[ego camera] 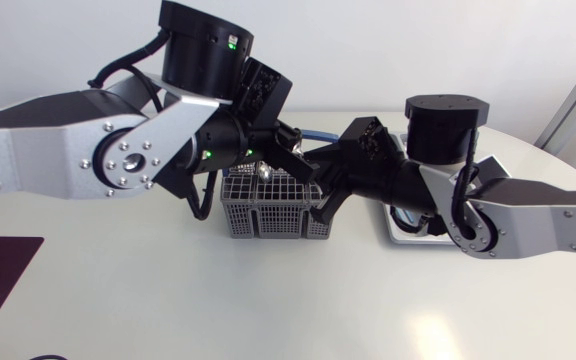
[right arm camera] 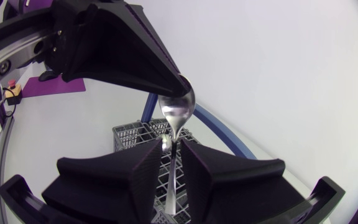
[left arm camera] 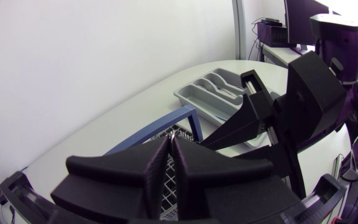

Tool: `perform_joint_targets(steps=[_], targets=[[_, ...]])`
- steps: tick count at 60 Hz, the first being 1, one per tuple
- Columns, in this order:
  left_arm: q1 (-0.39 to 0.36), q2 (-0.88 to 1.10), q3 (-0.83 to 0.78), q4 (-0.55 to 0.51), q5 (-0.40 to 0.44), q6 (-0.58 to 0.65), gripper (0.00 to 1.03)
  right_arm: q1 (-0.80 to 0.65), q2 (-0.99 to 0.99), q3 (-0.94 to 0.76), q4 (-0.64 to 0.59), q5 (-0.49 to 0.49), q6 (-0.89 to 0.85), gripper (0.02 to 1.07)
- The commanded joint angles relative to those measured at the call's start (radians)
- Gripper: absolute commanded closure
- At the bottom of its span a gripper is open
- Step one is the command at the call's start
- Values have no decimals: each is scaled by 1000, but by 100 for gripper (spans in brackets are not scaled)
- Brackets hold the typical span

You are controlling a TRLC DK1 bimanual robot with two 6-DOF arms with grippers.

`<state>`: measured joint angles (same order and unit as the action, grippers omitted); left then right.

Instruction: Unload the cutlery basket into the drawer organizer.

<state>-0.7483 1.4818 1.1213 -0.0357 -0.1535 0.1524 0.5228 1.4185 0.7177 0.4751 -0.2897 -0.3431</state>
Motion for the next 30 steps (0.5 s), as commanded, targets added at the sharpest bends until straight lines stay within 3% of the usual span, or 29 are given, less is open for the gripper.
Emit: perform_joint_targets(steps=[1, 8, 24, 27, 30], targets=[[-5, 12, 35, -6, 12, -31, 90, 6, 20, 23, 7, 6, 18, 90], [-3, 15, 35, -7, 12, -33, 90, 8, 26, 26, 2, 6, 16, 101], [1, 20, 52, -13, 25, -40, 89, 8, 33, 23, -7, -3, 12, 102], [3, 20, 58, -16, 25, -42, 81, 8, 30, 22, -12, -8, 10, 102], [4, 20, 64, -20, 25, -42, 80, 9, 28, 20, -16, -11, 10, 102]])
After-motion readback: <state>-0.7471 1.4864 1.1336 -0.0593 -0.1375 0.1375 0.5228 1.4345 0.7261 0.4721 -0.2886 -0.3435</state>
